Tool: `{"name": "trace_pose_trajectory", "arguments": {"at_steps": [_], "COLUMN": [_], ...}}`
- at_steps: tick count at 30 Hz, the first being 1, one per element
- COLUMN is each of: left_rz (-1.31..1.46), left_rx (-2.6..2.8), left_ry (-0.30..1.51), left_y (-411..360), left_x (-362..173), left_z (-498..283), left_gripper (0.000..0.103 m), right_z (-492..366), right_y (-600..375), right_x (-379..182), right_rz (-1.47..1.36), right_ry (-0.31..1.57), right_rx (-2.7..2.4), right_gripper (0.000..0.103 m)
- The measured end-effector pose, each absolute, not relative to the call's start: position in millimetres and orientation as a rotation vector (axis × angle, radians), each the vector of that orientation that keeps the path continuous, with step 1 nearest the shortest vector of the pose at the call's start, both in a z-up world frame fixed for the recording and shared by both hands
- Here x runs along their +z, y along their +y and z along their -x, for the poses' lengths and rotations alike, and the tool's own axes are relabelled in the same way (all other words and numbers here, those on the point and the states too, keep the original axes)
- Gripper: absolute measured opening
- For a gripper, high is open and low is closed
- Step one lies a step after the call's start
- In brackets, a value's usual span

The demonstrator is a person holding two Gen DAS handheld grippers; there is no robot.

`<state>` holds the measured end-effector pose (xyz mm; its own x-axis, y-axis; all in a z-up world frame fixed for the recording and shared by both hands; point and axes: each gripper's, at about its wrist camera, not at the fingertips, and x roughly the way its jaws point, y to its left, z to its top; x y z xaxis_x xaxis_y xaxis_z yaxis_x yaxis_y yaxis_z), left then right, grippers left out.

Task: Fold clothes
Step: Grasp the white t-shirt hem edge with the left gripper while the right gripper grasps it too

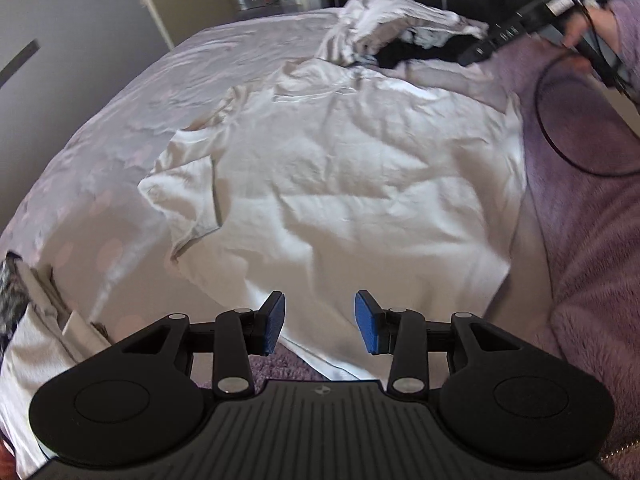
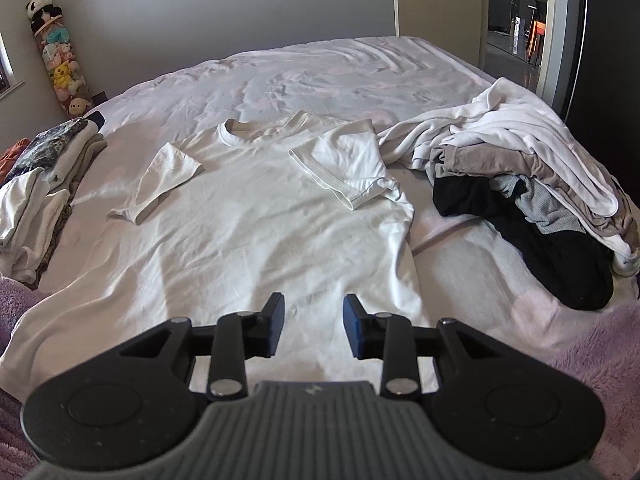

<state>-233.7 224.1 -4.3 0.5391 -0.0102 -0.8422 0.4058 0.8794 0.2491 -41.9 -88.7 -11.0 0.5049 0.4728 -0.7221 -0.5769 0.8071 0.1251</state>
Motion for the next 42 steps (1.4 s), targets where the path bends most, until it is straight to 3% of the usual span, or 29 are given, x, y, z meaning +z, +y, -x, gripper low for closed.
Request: {"name": "trace_pose_trajectory", "arguments": {"at_steps": [5, 8, 14, 28, 38, 42], "left_rz": [-0.630, -0.692, -0.805, -0.845, -0.969, -1.002], "left_rx": [-0.392, -0.441, -0.505, -0.401, -0.205, -0.161], "left_ry": [1.044, 1.095, 1.207, 1.326, 1.207, 1.162], "left_y": [179, 154, 120, 117, 105, 104], "left_x": [-24, -43, -89, -128, -148, -147], "left_z": [239, 236, 235, 222, 232, 235], "left_gripper": [0.038, 0.049, 0.059, 0.061, 0.055, 0.035], "right_z": [51, 54, 55, 50, 51, 50], "right_y": [-104, -112, -129, -147, -145, -145], "right_x": [-5, -4, -6, -16, -19, -20], "right_rz": [0.112, 0.088, 0.032, -0.020, -0.017, -0.018], "right_ry": [0.799, 0.789, 0.786, 0.802, 0.810, 0.816], "right_rx": [0.618, 0.618, 0.607, 0.577, 0.585, 0.583], "right_gripper": [0.041, 0.042, 0.047, 0.050, 0.050, 0.050]}}
